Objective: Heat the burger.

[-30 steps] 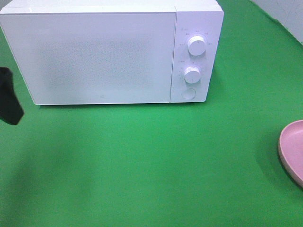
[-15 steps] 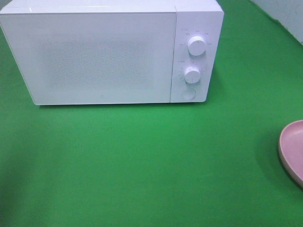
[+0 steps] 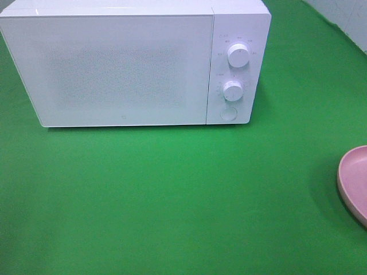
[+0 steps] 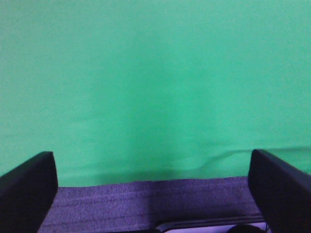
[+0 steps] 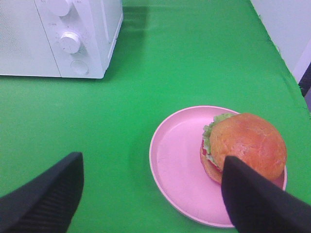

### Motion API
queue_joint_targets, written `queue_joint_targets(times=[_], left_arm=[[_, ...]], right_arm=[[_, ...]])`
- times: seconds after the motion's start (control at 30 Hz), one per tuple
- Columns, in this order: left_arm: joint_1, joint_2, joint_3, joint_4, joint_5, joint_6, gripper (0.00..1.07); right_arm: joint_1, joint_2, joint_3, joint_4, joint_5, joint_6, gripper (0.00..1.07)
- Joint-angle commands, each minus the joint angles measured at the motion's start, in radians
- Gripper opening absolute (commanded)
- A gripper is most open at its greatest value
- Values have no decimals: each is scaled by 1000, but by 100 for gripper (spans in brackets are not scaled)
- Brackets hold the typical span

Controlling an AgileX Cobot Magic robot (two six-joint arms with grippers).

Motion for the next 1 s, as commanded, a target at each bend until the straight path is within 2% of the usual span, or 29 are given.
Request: queue_joint_targets(times=[0.03,0.2,0.3,0.37,0.77,0.87,1.0], left_arm=[[0,-53,5,0,-8,-6,101],[-8,-174,11,48,-61,-3,100],[-8,-241,47,11,-166,0,100],[-8,-266,54,10,-162,0,100],[-6,-335,54,17,-162,2,100],[38,-346,54,17,-162,2,100],[55,-347,54,17,-162,2,100]], right_arm=[[-7,-28,2,0,-16,-6,75],[-7,-28,2,0,-16,-6,75],[-7,-28,2,0,-16,-6,75],[-7,-28,2,0,-16,-6,75],[-7,-28,2,0,-16,-6,75],[-7,-28,2,0,-16,-6,75],[-7,-28,2,0,-16,-6,75]])
